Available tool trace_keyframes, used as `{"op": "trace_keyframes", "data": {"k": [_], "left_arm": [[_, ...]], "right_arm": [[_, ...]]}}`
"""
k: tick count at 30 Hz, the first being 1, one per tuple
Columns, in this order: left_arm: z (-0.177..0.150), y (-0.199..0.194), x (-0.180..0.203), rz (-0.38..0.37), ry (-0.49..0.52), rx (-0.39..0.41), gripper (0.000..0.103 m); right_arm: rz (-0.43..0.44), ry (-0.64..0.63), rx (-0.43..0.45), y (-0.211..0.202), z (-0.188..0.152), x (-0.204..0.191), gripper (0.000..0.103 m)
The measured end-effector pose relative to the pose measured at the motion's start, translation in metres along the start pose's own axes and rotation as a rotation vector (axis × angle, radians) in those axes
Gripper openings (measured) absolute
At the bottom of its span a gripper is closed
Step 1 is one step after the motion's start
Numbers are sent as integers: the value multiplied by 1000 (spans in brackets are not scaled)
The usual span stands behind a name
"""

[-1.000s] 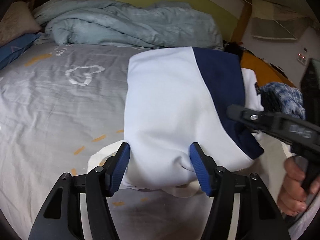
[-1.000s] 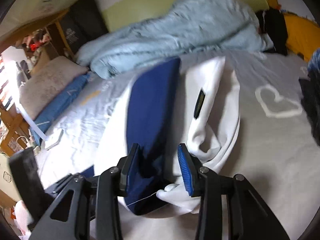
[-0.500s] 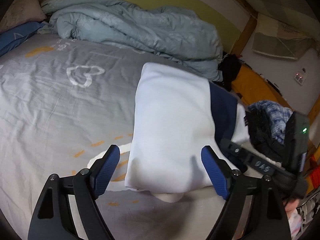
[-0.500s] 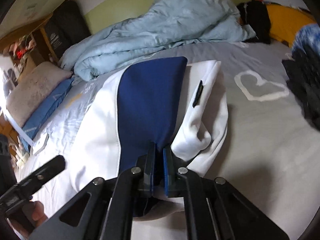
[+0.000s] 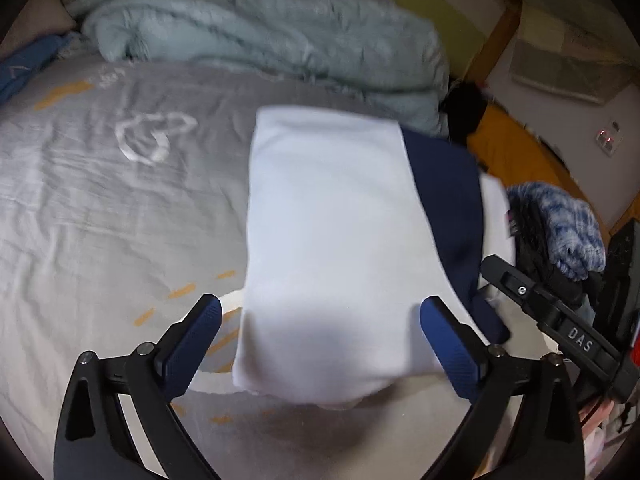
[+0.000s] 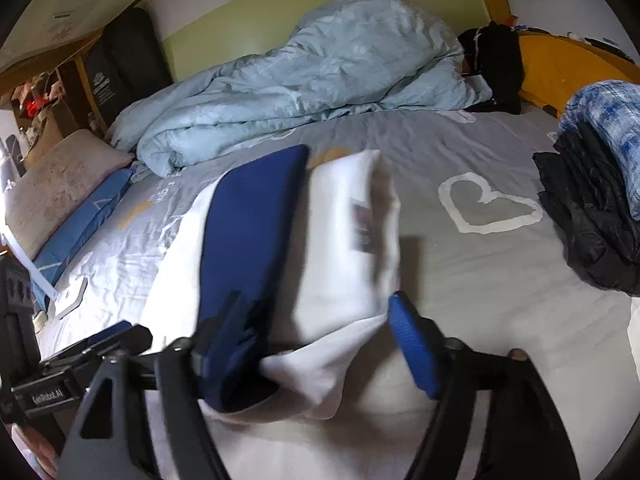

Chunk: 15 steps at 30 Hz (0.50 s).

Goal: Fold large clothes
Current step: 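Lift the bundle with both tools and carry it toward the clothes stack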

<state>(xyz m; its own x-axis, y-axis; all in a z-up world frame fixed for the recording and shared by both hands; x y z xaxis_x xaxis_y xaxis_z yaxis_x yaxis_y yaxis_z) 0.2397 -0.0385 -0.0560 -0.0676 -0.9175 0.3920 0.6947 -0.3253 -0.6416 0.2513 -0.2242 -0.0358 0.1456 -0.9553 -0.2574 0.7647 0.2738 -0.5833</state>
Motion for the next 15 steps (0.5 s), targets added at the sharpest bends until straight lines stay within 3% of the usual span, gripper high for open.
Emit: {"op": "trace_keyframes", "data": {"k": [2, 4, 7, 12, 14, 15], "left_arm": [[6, 8, -6, 15, -28, -2, 99], [11, 16, -9, -21, -75, -23, 99], [16, 36, -20, -85, -189, -94, 100], [9, 62, -34, -280, -390, -184, 99], [8, 67, -35, -333, -429, -182, 95], [10, 66, -35, -340, -423, -165, 88]], "right_arm": [[-7, 18, -35, 10, -3, 6, 74], [25, 67, -74, 20, -6, 13, 75], [144, 187, -147, 42, -15, 21, 74], [349, 400, -190, 69, -26, 39, 76], [389, 406, -173, 73, -24, 38, 74], [406, 405, -165, 75, -23, 35, 63]]}}
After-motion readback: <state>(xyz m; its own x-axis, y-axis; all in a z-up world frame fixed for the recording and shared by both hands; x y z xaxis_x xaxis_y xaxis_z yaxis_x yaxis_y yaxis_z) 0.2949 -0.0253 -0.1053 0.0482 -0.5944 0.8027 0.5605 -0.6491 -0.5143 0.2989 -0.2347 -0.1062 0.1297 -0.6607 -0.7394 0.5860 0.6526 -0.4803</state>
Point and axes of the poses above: each gripper's, at about its wrist camera, not at the fingertips, and y roughly the way its jaws point, x to its right, z to its top, the point moved 7 cm from there along y, roughly the way its jaws point, and after that the axes turned 5 degrees about x, right-handed, at the moved point
